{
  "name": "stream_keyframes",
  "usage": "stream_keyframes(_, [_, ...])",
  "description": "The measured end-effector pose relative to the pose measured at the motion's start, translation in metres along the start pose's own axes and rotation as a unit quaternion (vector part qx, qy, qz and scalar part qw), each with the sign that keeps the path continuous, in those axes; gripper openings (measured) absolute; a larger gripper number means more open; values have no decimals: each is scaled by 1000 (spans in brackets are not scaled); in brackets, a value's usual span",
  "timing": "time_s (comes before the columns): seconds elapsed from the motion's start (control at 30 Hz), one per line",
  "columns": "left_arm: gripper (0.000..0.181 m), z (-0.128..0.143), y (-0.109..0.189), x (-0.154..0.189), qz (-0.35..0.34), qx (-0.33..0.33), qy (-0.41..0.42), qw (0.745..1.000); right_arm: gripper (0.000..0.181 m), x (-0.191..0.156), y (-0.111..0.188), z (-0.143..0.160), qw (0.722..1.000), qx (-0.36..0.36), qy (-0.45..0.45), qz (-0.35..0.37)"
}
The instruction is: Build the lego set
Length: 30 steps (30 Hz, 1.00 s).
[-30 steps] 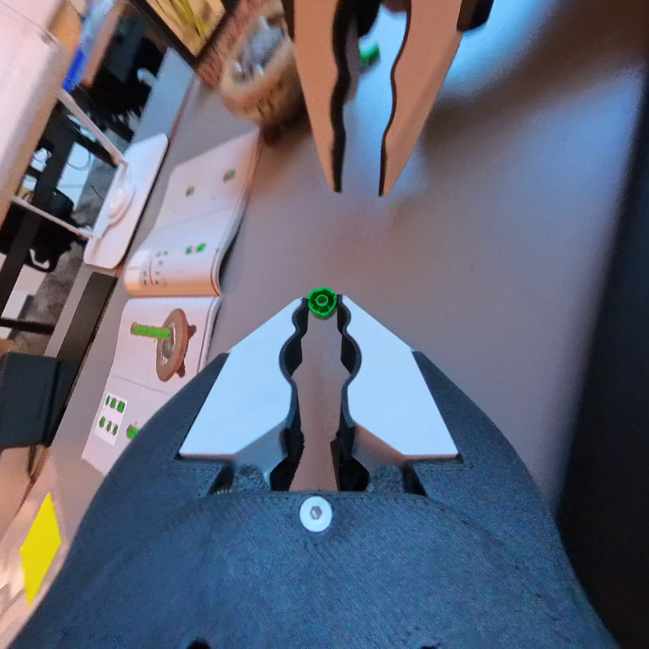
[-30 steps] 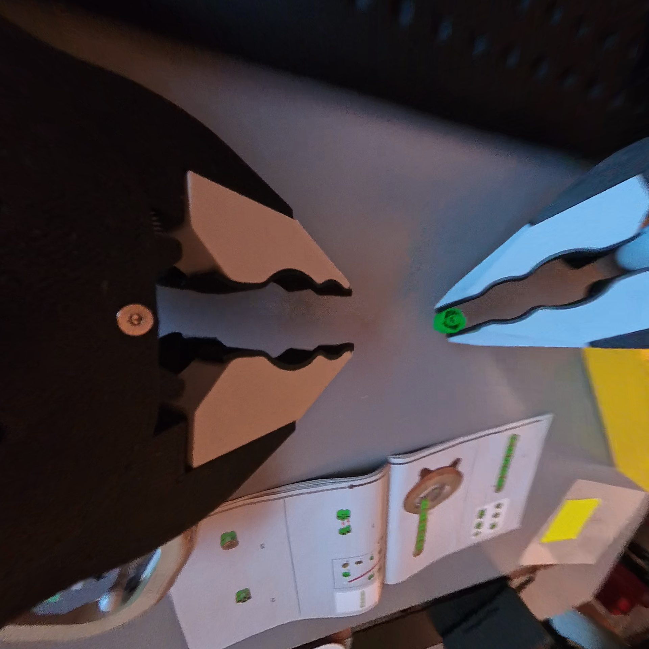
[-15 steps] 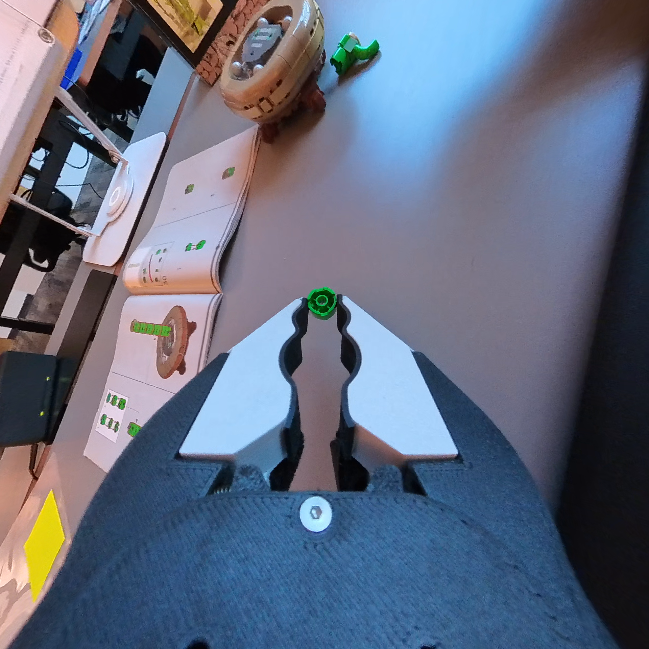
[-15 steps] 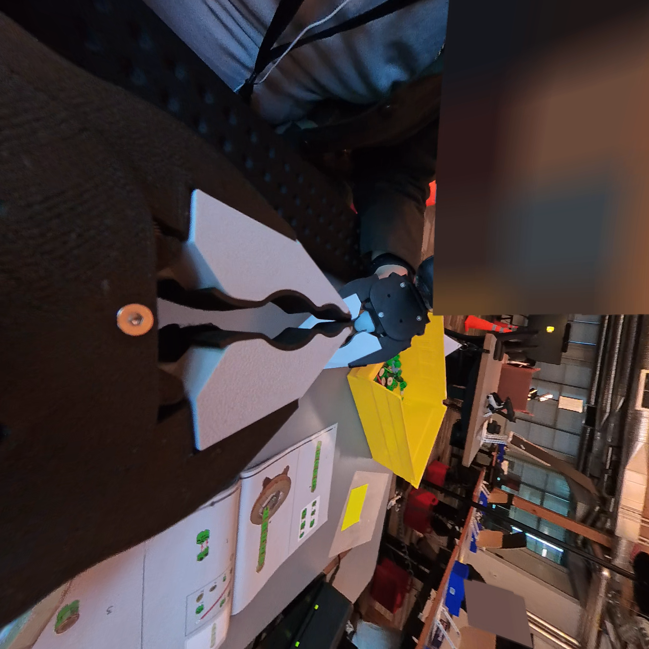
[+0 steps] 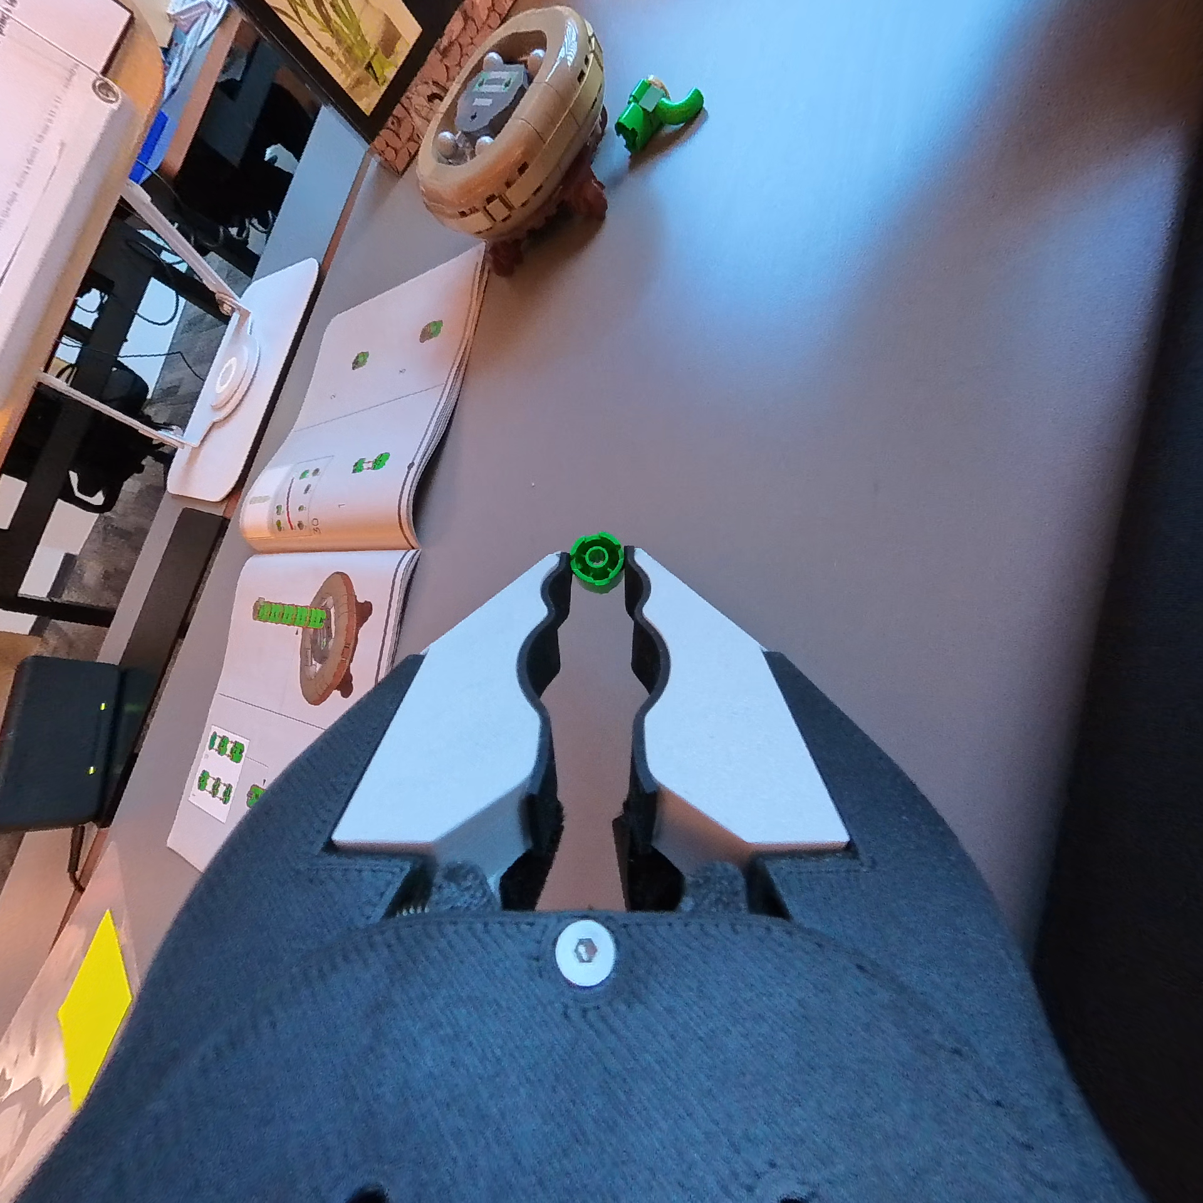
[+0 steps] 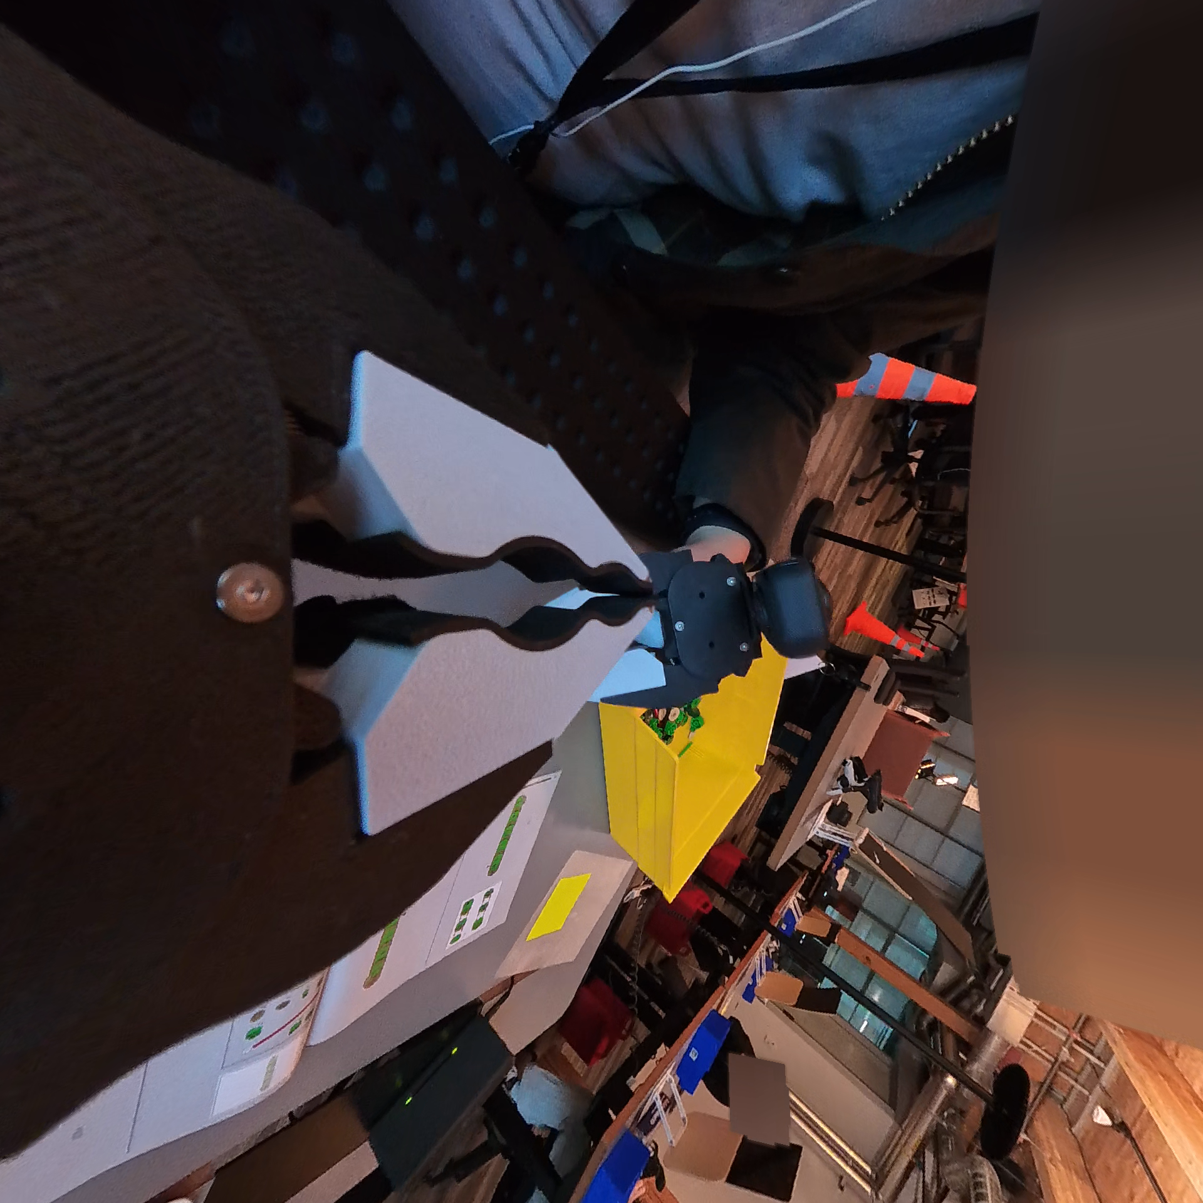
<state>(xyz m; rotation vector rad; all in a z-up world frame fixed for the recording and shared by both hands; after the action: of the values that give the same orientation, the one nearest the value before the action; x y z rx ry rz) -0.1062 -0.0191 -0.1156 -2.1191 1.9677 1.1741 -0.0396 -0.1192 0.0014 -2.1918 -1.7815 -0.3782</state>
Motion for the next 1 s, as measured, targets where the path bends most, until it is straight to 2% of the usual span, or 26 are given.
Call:
stream_keyframes(0.43, [15, 2, -1, 2, 4, -6, -4, 1000, 0, -1, 0, 2, 1000, -5, 1, -3])
stream_keyframes(0.67, [15, 4, -2, 3, 8, -12, -6, 1000, 0, -2, -3, 13, 999, -22, -27, -12])
stream_keyframes(1.0, [15, 6, -3, 4, 12, -19, -7, 1000, 0, 4, 1, 4, 999, 17, -39, 1])
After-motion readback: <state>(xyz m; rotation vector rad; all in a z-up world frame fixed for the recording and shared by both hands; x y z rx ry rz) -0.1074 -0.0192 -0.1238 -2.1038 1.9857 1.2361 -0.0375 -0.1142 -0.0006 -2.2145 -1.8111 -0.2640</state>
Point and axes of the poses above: each gripper's, where its closed fingertips meet, y back along the fingers, z out of its underside, x = y × z across the jaws, the point moved 2 cm from there along y, back along the fingers, and after that the axes turned 7 degrees about x, right-handed, at the moved point
